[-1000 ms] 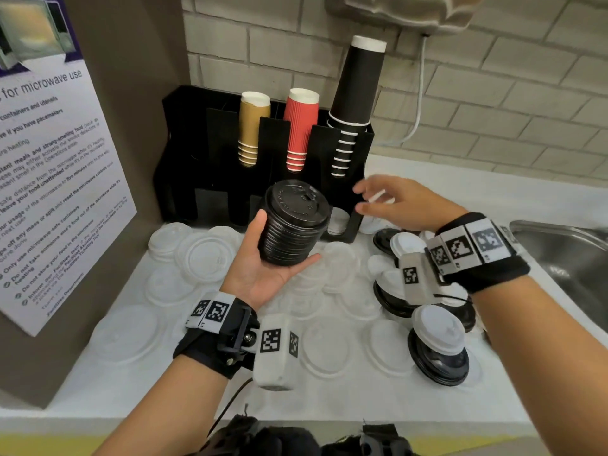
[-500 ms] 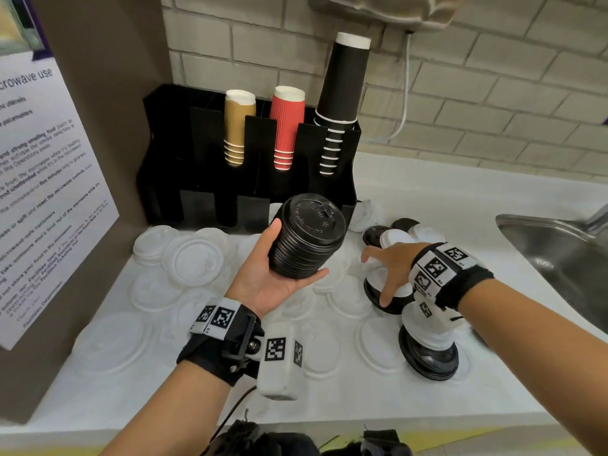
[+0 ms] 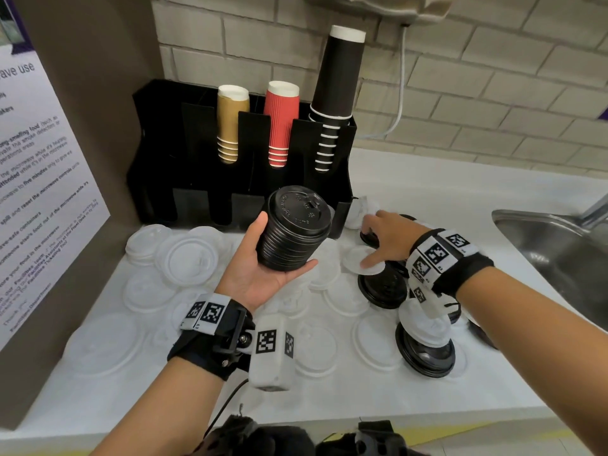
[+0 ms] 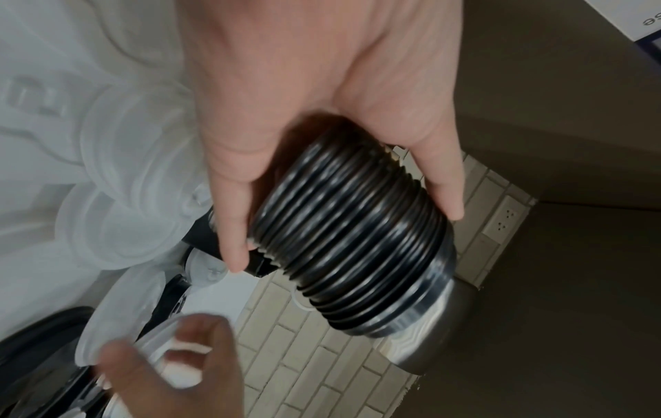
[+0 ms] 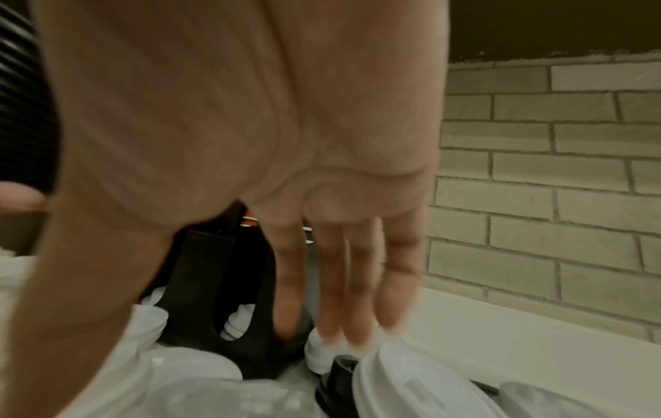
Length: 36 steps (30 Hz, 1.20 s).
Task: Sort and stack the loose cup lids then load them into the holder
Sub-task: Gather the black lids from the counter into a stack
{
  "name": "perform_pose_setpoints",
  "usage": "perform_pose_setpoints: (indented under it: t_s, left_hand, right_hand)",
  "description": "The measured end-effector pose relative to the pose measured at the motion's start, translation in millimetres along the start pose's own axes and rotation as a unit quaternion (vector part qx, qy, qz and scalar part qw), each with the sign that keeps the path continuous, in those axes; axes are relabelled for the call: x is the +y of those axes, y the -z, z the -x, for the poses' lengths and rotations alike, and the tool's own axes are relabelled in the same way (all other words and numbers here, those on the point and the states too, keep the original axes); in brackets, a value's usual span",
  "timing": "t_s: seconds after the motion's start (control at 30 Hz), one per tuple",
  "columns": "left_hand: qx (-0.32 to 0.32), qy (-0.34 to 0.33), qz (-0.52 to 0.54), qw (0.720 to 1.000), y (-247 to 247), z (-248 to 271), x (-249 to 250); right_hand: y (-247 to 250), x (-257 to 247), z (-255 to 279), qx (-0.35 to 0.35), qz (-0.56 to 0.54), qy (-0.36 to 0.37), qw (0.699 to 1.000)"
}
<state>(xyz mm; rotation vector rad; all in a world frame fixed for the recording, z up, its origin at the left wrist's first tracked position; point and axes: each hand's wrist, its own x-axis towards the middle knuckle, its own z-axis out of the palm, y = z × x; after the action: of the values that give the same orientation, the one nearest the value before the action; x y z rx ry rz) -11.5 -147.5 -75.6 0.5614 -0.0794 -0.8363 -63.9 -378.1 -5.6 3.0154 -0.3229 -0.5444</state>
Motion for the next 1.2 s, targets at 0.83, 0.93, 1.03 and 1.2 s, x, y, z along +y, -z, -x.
perform_pose_setpoints:
  t_s: [0.83,0.93,1.03,1.2]
  left_hand:
    - [-0.032,-0.023,-0.002,0.999,3,3,2]
    - [-0.031,-0.019,0.0,0.999,3,2,-1]
    - [-0.035,-0.021,-0.017,0.999,2,1,-2]
    - [-0.012,-0.045,-0.032,0.998,0,1,-6]
  right_hand:
    - [18,0,2,0.05,0.203,-0.095,0.973]
    - [39,-3,8,0.169,0.046,-0.036,0.984]
    - [57,-16,20,0.202,-0.298,0.12,0.925]
    - [62,-42,35,0.143,-0.397,0.276,0.864]
